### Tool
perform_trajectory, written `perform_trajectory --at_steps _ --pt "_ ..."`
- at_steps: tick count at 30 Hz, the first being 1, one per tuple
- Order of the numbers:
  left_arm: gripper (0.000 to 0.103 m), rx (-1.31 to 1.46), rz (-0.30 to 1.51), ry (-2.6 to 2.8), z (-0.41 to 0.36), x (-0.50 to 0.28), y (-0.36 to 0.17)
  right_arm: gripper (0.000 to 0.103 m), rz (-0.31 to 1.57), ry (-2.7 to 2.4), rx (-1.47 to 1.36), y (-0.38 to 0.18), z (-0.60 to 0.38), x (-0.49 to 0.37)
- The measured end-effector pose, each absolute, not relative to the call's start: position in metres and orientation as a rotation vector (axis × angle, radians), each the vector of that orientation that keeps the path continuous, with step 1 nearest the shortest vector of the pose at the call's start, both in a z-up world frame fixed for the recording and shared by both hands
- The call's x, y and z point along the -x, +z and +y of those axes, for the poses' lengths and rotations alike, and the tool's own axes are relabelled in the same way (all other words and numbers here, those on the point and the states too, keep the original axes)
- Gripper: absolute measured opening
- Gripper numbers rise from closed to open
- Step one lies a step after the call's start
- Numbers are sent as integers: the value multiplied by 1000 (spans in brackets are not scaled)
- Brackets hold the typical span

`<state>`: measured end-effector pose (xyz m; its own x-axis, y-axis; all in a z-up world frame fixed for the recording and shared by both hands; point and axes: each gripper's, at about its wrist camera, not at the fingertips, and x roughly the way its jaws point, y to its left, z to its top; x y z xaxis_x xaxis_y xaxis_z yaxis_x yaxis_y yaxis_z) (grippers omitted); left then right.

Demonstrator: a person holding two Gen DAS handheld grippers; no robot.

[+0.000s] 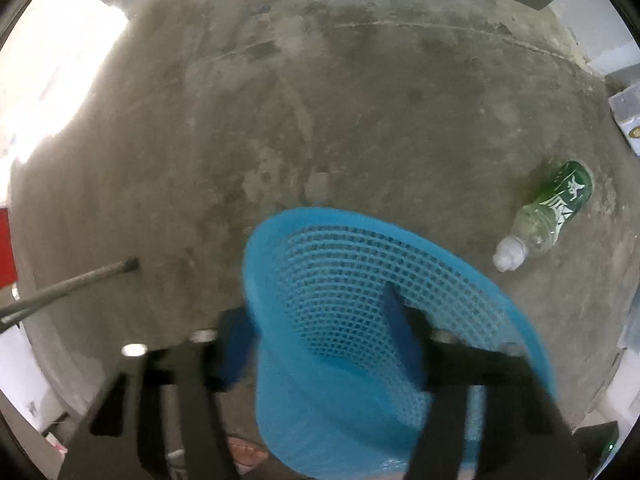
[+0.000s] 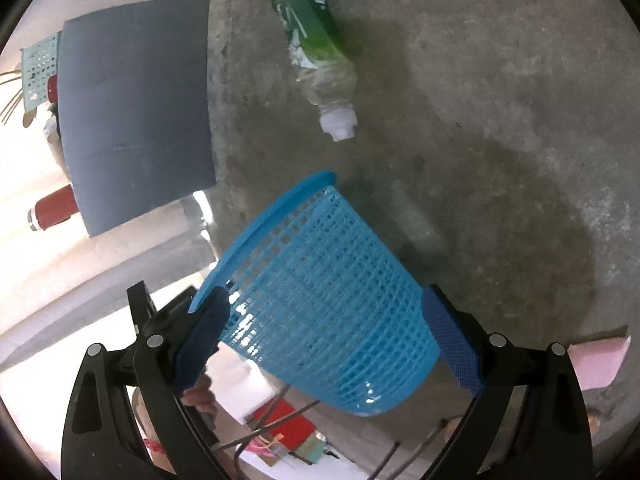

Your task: Collect trash

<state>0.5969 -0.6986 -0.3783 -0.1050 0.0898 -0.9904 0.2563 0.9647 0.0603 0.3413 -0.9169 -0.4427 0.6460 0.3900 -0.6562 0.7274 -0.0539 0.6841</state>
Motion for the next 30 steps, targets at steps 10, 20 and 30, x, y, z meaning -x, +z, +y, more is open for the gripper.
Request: perform_trajectory --at_steps 10,20,30 --pt "12 -699 1579 -555 -745 -531 -321 91 855 -442 -1567 -427 -941 -310" --pt "13 -932 1448 -995 -751 -427 -257 91 843 -542 -1508 -431 -951 -273" --pt "12 -885 1642 -1104 -722 -423 -295 91 860 -597 -1520 -451 -954 -248"
